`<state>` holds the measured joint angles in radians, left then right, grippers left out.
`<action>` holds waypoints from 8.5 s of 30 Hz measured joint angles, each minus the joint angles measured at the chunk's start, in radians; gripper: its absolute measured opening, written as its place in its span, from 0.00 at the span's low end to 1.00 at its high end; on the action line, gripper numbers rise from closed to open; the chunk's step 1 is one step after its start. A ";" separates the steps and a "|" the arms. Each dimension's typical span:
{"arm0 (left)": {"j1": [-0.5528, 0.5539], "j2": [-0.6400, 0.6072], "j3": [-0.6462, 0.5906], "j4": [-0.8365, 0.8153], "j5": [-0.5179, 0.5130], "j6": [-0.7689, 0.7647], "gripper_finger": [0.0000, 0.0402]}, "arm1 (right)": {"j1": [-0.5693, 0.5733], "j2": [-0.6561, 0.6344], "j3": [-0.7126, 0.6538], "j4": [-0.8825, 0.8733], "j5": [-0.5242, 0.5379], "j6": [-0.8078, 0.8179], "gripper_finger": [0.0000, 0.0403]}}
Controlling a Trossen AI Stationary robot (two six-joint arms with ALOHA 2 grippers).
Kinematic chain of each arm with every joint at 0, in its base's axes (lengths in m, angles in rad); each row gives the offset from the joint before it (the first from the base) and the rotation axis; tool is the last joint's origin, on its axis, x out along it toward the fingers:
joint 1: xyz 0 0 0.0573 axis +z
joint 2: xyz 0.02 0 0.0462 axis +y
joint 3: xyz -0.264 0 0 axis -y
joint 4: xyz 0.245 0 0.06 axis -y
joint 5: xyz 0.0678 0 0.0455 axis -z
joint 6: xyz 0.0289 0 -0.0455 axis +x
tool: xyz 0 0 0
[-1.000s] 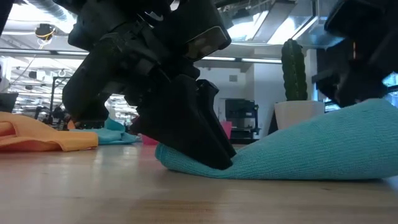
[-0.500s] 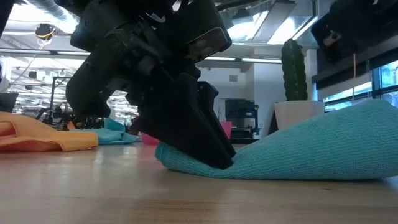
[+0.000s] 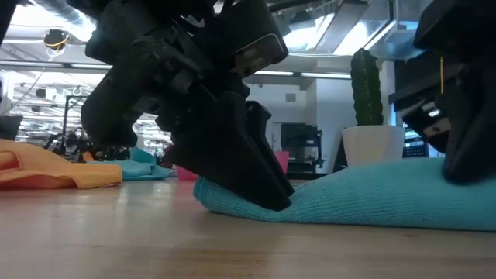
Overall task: Roll microfiber towels into tight, uniform cylinder then place into a basket
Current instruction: Roll the bottom blue towel
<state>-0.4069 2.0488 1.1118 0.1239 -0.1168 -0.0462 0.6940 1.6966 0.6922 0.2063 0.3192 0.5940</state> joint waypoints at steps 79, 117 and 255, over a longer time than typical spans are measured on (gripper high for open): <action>-0.157 0.005 0.003 -0.132 -0.494 0.234 0.03 | -0.077 -0.035 -0.004 -0.197 -0.064 0.079 0.03; -0.144 0.006 0.001 -0.131 -0.429 0.157 0.01 | 0.165 0.084 0.209 -0.343 0.310 -0.470 0.60; 0.082 -0.350 -0.362 0.125 0.214 -0.248 0.00 | -0.214 -0.074 -0.106 0.066 -0.273 0.211 0.03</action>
<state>-0.3244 1.6985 0.7501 0.2491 0.0972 -0.2941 0.4796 1.6230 0.5861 0.2728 0.0463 0.8047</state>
